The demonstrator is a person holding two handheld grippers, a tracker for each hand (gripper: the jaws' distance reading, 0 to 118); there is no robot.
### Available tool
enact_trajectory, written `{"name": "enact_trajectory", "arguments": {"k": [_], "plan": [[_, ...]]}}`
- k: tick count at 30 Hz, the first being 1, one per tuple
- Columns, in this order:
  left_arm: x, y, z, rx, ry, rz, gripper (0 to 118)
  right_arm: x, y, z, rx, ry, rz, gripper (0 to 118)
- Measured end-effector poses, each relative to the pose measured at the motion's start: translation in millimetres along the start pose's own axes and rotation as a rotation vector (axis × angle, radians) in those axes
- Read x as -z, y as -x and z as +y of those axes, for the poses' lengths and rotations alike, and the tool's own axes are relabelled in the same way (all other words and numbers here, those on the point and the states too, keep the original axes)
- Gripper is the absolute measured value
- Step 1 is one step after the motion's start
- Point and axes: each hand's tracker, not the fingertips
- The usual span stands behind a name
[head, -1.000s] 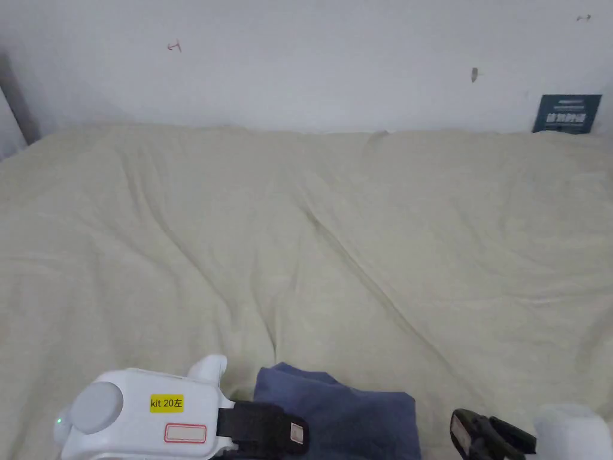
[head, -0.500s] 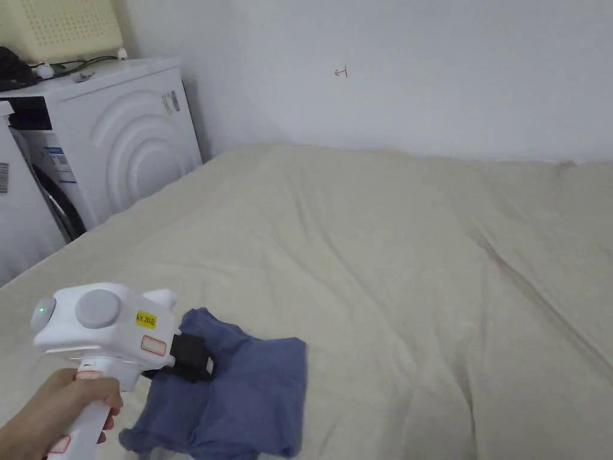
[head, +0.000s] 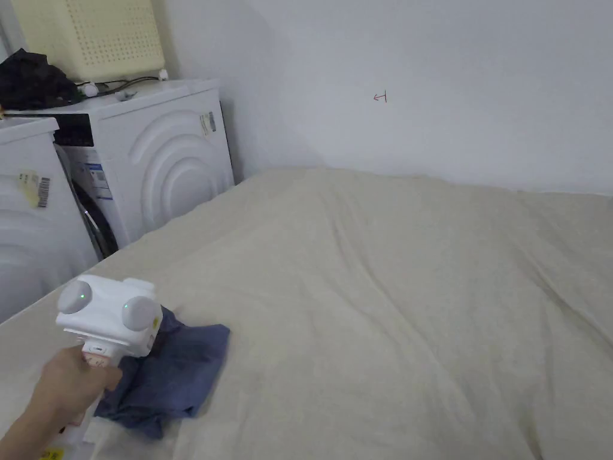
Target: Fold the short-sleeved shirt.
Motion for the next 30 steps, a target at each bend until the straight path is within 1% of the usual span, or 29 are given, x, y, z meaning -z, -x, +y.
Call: {"name": "enact_trajectory", "arguments": {"k": [1,2,3,4,5,7,9,12,13,14,15,17,18,20,21,23,25,26,27,28,29,30], "plan": [[3,3,-1,-0.024,0.025,-0.028,38,0,0,0,-0.006,-0.001,-0.005,0],[4,5,-3,-0.068,0.015,-0.011,51,1,1,1,-0.017,0.002,-0.013,0],[1,8,-6,-0.071,-0.021,0.046,77,2,2,1,-0.023,0.007,-0.016,0],[1,11,-8,-0.092,-0.055,0.074,95,3,2,1,-0.026,0.011,-0.014,0],[0,16,-9,-0.095,-0.055,0.075,103,3,2,1,-0.026,0.018,-0.012,0],[-12,23,-15,-0.167,-0.074,0.063,105,4,0,2,-0.021,0.025,0.005,0],[-22,34,-21,-0.216,-0.106,0.004,105,3,1,2,-0.020,0.024,-0.001,0],[-40,41,-25,-0.197,-0.100,0.002,105,0,1,3,-0.033,0.018,-0.006,0],[-48,41,-26,-0.184,-0.105,-0.019,104,-1,2,3,-0.033,0.014,-0.006,0],[-57,41,-30,-0.177,-0.114,-0.077,97,-3,2,3,-0.029,0.006,-0.001,0],[-68,40,-34,-0.192,-0.137,-0.139,72,-5,2,3,-0.026,0.004,0.005,0],[-97,33,-46,-0.211,-0.209,-0.261,14,-7,3,3,-0.027,-0.004,0.009,0],[-112,26,-53,-0.236,-0.263,-0.300,4,-10,4,3,-0.034,-0.010,0.007,0],[-160,-3,-78,-0.257,-0.363,-0.376,0,-14,6,4,-0.053,-0.029,0.001,0],[-181,-17,-90,-0.266,-0.415,-0.398,0,-24,-9,0,-0.055,-0.038,-0.005,0],[-224,-54,-111,-0.195,-0.484,-0.454,0,-34,-13,3,-0.038,-0.078,-0.010,0],[-260,-85,-130,-0.181,-0.526,-0.472,0,-46,-17,7,-0.009,-0.122,-0.004,0],[-277,-102,-139,-0.152,-0.554,-0.500,0,-52,-19,10,-0.001,-0.143,-0.013,0],[-283,-113,-141,-0.112,-0.554,-0.515,0,-58,-18,14,-0.020,-0.158,-0.029,0],[-295,-126,-147,-0.092,-0.583,-0.521,0,-64,-17,18,-0.070,-0.191,-0.051,0],[-304,-138,-152,-0.104,-0.588,-0.515,0,-72,-17,21,-0.127,-0.213,-0.105,0],[-315,-153,-154,-0.075,-0.572,-0.508,0,-78,-15,26,-0.173,-0.233,-0.164,0]]}}
